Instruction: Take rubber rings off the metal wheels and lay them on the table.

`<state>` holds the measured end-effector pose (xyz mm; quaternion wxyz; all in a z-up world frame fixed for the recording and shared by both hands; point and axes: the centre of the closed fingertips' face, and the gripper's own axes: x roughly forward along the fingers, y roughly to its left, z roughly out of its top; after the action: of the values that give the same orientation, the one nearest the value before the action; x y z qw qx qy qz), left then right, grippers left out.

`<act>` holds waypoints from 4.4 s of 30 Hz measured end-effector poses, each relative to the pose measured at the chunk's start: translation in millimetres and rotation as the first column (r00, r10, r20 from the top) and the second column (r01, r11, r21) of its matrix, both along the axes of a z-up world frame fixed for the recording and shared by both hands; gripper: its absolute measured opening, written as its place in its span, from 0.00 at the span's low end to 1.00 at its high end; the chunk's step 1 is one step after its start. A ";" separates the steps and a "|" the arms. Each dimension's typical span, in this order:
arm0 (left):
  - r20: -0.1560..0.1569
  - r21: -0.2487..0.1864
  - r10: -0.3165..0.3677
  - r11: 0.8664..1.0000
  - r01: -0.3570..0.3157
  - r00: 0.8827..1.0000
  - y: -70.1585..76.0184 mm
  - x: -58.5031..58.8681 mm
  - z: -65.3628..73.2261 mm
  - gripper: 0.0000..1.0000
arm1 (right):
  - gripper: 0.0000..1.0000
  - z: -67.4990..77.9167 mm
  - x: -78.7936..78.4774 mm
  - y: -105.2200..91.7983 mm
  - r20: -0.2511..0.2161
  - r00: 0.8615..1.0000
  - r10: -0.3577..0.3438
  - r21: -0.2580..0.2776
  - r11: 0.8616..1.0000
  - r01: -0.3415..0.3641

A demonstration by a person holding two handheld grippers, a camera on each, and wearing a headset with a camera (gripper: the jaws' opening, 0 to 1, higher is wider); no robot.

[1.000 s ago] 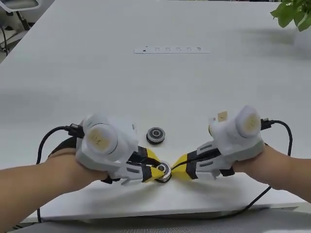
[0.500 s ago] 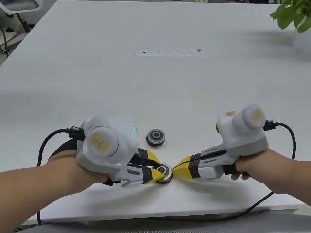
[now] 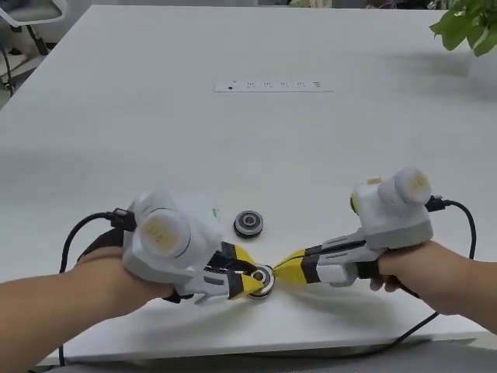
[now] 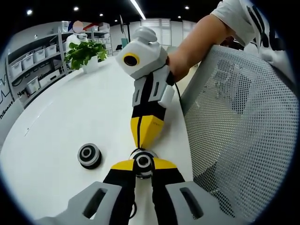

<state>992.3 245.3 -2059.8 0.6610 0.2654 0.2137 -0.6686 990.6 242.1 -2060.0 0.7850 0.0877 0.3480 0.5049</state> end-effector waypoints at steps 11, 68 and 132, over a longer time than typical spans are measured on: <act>0.004 0.009 0.000 1.000 0.000 1.000 -0.4 -0.2 0.0 0.07 | 0.00 3.0 -0.2 2.2 -0.006 1.000 0.001 0.015 1.000 -0.001; -0.044 -0.014 -0.001 1.000 0.001 0.999 10.0 -7.5 20.9 0.26 | 0.00 15.1 -0.8 6.6 0.110 0.990 0.083 -0.002 0.997 -0.083; -0.110 -0.193 0.255 0.943 -0.272 0.961 88.2 9.2 74.1 0.59 | 0.00 24.1 20.3 61.2 0.124 0.982 0.140 0.008 0.990 -0.142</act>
<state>1001.5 333.6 -1985.7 0.7588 0.1364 0.2043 -0.6032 1010.9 303.3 -2035.9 0.7667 0.0379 0.2999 0.5664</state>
